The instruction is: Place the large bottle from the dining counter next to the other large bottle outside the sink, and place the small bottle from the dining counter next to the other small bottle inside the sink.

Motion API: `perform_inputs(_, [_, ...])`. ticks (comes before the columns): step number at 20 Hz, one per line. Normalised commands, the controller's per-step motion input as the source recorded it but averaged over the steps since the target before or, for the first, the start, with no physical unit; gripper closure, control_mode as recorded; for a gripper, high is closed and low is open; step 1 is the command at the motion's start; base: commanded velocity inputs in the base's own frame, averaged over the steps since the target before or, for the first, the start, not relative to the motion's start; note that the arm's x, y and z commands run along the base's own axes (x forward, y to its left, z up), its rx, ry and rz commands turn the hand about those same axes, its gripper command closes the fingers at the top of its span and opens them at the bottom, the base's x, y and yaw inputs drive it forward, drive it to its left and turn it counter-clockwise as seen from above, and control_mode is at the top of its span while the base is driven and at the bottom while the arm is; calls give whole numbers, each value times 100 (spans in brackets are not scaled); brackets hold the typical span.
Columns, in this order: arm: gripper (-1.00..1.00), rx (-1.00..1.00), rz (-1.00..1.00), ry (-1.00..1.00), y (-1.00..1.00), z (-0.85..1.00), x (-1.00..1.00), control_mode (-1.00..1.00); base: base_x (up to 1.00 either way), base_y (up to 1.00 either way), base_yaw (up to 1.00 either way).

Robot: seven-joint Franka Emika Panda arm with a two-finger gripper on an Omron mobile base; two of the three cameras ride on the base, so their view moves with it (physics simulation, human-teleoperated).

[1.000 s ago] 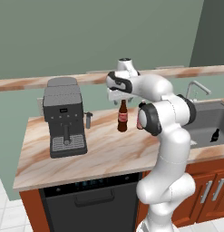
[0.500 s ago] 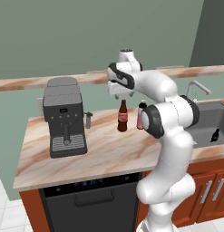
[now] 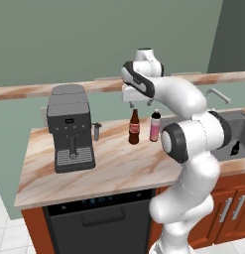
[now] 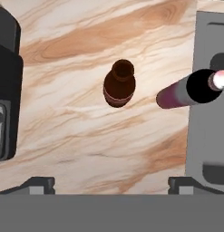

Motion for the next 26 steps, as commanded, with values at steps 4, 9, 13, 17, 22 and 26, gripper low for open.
perform_inputs(4, [-100, 6, -7, 0, -7, 0, -81, -100, 0, 0, 0])
perform_inputs(9, [-100, 5, -7, -2, -2, 0, -79, -100, 0, 0, 0])
perform_inputs(13, [-100, 0, -4, -2, 0, 0, -53, -100, 0, 0, 0])
perform_inputs(17, [-100, 0, -2, 0, 0, 0, -27, -100, 0, 0, 0])
perform_inputs(22, [-100, 0, 0, 0, 0, 0, 0, -100, 0, 0, 0])
perform_inputs(26, [-100, 0, 0, 0, 0, 0, 0, -100, 0, 0, 0])
